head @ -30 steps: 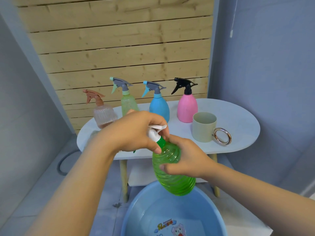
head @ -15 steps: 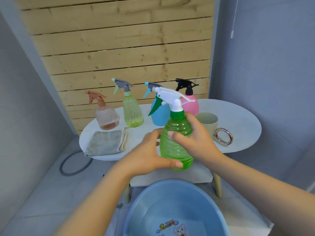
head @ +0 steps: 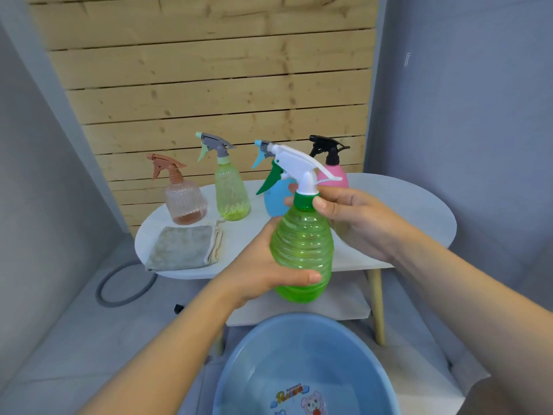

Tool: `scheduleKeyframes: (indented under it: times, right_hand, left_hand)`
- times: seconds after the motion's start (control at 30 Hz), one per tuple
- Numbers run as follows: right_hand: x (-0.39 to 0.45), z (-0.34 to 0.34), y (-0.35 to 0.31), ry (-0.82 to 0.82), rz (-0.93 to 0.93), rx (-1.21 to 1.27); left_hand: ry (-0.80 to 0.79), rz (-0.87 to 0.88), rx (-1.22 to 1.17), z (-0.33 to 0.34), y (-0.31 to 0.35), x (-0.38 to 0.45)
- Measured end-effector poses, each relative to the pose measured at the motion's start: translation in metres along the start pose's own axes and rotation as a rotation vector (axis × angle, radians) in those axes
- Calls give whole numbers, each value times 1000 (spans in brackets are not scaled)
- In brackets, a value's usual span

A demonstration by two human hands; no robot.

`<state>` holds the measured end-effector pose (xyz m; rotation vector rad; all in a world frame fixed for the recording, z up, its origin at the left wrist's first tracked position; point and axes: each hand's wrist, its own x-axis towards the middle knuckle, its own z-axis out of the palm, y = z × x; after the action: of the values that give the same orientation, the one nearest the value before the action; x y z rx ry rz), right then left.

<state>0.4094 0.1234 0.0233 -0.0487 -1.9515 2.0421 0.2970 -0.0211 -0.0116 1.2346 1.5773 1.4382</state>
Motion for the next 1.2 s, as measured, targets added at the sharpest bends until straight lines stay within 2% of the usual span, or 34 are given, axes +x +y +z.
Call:
scheduleKeyframes:
  times: [0.07, 0.23, 0.27, 0.4, 0.43, 0.67, 0.8, 0.9, 1.0, 1.07, 1.2]
  right_hand:
    - [2, 2, 0, 8, -14, -12]
    - [12, 20, 9, 295, -121, -53]
    - [12, 20, 7, 274, -111, -62]
    - [8, 5, -2, -27, 23, 16]
    - [7, 4, -2, -48, 34, 24]
    - [16, 16, 9, 208, -51, -111]
    - [14, 17, 8, 188, -47, -200]
    - [8, 12, 8, 208, 47, -303]
    - [-3, -1, 2, 272, 211, -408]
    - [-10, -12, -5, 275, 278, -378]
    - [-9, -34, -31, 279, 230, -291]
  left_hand:
    - [-9, -4, 0, 1, -2, -2]
    - [238, 10, 37, 11, -6, 2]
    - [217, 16, 26, 8, -6, 3]
    - [-12, -20, -2, -1, -6, -1]
    - [-24, -25, 2, 0, -8, -2]
    - [223, 5, 103, 9, -18, 3]
    - [313, -22, 161, 12, -24, 10]
    - [379, -22, 154, 17, -19, 17]
    - [413, 11, 88, 23, -9, 30]
    - [433, 43, 19, 27, 0, 41]
    - [366, 72, -64, 36, 26, 68]
